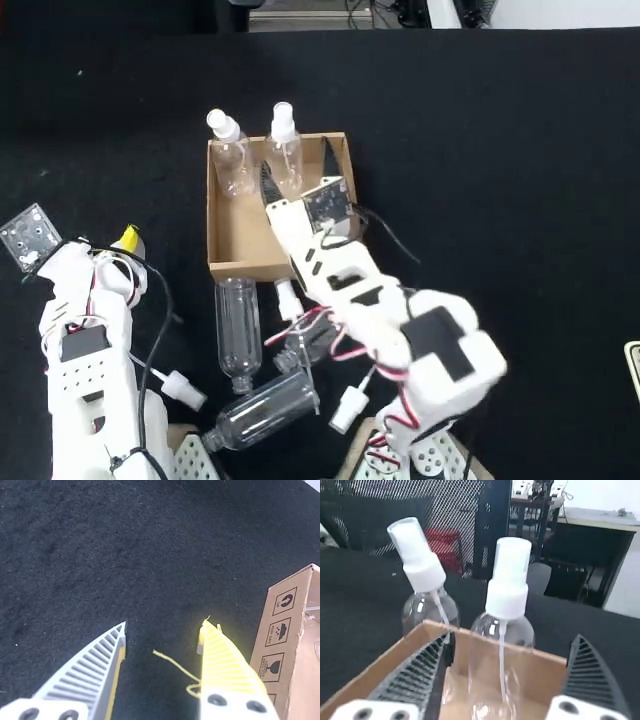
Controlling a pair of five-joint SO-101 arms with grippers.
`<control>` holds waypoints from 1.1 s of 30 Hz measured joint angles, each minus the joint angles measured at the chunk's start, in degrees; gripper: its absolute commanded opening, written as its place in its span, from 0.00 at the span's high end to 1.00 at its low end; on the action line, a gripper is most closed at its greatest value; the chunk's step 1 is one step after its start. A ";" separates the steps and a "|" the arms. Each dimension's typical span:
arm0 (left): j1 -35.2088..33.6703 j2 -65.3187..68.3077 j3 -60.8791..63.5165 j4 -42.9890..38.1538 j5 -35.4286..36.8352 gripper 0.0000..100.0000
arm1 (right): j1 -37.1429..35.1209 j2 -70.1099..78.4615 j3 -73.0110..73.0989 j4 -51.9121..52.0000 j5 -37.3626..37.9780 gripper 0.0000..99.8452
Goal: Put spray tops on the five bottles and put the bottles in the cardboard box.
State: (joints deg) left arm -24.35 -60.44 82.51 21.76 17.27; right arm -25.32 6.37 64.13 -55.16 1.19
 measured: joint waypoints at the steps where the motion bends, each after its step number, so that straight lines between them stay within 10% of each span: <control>1: 0.00 0.00 0.00 0.00 0.00 0.78 | 0.00 -2.37 1.14 2.46 0.00 0.69; 10: 0.00 0.00 0.00 0.00 0.00 0.78 | 0.00 -32.53 7.30 34.46 0.00 0.69; 20: 0.00 0.00 0.00 2.11 -4.92 0.78 | 0.00 -74.46 -3.43 98.29 0.00 0.69; 33: 11.60 0.62 -26.81 43.60 -32.26 0.78 | 14.24 -80.26 -4.84 118.59 1.67 0.69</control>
State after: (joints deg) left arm -12.75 -59.82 55.69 65.36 -14.99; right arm -11.08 -73.89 59.30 63.43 2.86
